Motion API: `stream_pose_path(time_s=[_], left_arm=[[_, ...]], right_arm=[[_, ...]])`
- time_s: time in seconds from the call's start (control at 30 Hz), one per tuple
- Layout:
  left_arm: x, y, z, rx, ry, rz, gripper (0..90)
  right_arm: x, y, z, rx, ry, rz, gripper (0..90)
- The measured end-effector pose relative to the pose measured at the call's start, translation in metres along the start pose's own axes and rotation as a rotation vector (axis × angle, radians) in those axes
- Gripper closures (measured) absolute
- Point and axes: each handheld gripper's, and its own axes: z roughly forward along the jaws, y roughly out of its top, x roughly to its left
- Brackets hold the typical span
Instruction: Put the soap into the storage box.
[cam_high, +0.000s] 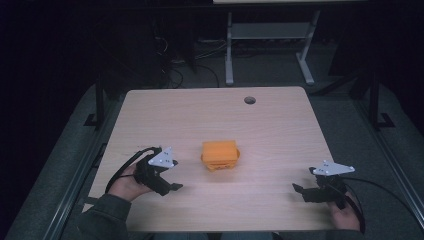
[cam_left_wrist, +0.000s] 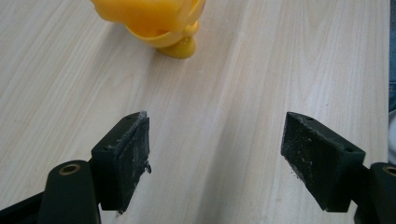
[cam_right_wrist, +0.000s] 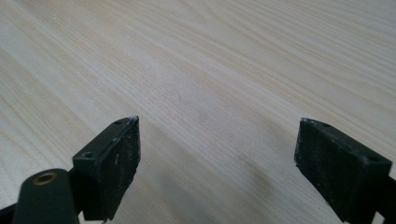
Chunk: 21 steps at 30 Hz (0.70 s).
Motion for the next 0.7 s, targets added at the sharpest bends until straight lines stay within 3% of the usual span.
stream_pose_path(time_s=[0.5, 0.53, 0.7], left_arm=[[-0.007, -0.023, -0.002, -0.01, 0.016, -0.035, 23.3], [-0.009, -0.024, -0.001, -0.026, 0.016, -0.056, 23.3], [-0.01, -0.029, -0.001, -0.017, 0.02, -0.052, 23.3]], right_arm=[[0.0, -0.001, 0.0, 0.002, -0.005, 0.005, 14.0], [0.0, -0.001, 0.0, 0.002, -0.006, 0.005, 14.0], [0.0, -0.001, 0.0, 0.002, -0.007, 0.006, 13.9]])
